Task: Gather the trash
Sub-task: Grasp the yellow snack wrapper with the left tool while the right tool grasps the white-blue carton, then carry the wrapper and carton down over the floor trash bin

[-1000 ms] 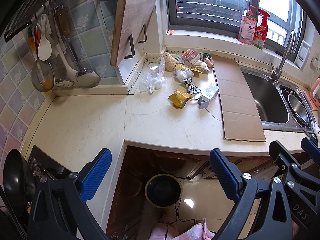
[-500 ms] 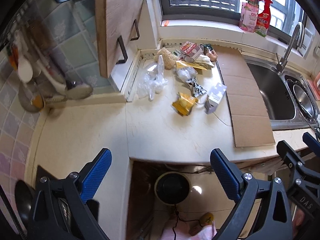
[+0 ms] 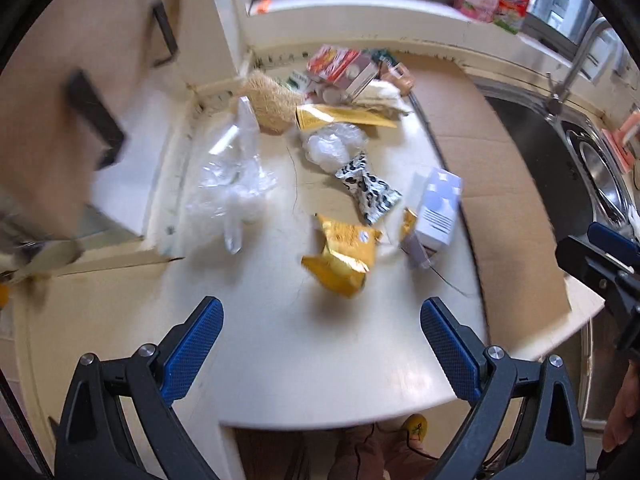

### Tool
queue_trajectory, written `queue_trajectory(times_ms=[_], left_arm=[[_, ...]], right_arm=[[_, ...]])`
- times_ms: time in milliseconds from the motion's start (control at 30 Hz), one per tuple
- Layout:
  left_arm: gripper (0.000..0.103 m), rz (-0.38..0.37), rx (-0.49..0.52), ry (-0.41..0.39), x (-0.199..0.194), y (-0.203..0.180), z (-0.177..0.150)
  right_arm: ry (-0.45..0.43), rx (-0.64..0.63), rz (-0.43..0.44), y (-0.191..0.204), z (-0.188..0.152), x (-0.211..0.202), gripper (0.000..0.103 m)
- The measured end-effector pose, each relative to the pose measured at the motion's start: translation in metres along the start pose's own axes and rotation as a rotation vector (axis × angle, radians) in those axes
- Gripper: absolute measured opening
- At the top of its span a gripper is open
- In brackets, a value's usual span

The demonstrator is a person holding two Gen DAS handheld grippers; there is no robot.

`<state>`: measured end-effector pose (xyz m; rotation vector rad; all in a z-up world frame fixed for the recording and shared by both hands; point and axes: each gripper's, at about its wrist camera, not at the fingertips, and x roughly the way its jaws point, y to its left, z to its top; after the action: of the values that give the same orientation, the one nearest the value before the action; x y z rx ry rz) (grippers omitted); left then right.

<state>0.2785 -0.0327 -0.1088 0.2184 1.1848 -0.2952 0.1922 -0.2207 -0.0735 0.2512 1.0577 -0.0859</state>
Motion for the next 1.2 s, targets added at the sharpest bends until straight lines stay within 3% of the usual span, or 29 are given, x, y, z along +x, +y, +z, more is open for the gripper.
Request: queue_trajectory(times_ms=[167,400,500,633,767,800,867,967,1200], left_arm=[[0.097,-0.05,-0.068,0.043,0.056,0.013,0.022],[0.089,-0.144,-0.145,0.104,0.093,0.025,0.028],[0.079,-0.161,-0.143,0.123,0.103,0.024,0.026],[0.053,-0.192,-0.157,0.153,0.116,0.023,0.023],[0.032,-0.218,-0.186,0.163,0.122,0.025,0.022],[0.031,-0.222,-0.186,0.163,0.121,0.024,0.022],[0.029,-0.214,-0.178,0.153,0.12,0.022,0.023],[0.024,-0.199,-0.164,0.133,0.108,0.019,0.021],[0.02,-0.184,-0.183,0.09,0.066,0.02,0.018]], right_arm=[[0.07,0.044,0.015,0.001,0.02,0.042,0.079],[0.157,0.078,0.026,0.015,0.035,0.096,0.08],[0.199,0.099,0.002,0.017,0.038,0.119,0.08],[0.228,0.116,-0.02,0.019,0.038,0.136,0.079],[0.258,0.135,-0.01,0.02,0.034,0.148,0.058],[0.273,0.142,-0.002,0.02,0.032,0.15,0.049],[0.286,0.16,0.01,0.018,0.029,0.154,0.047],[0.279,0.193,0.047,0.014,0.026,0.151,0.035],[0.246,0.189,0.091,0.009,0.012,0.115,0.035]])
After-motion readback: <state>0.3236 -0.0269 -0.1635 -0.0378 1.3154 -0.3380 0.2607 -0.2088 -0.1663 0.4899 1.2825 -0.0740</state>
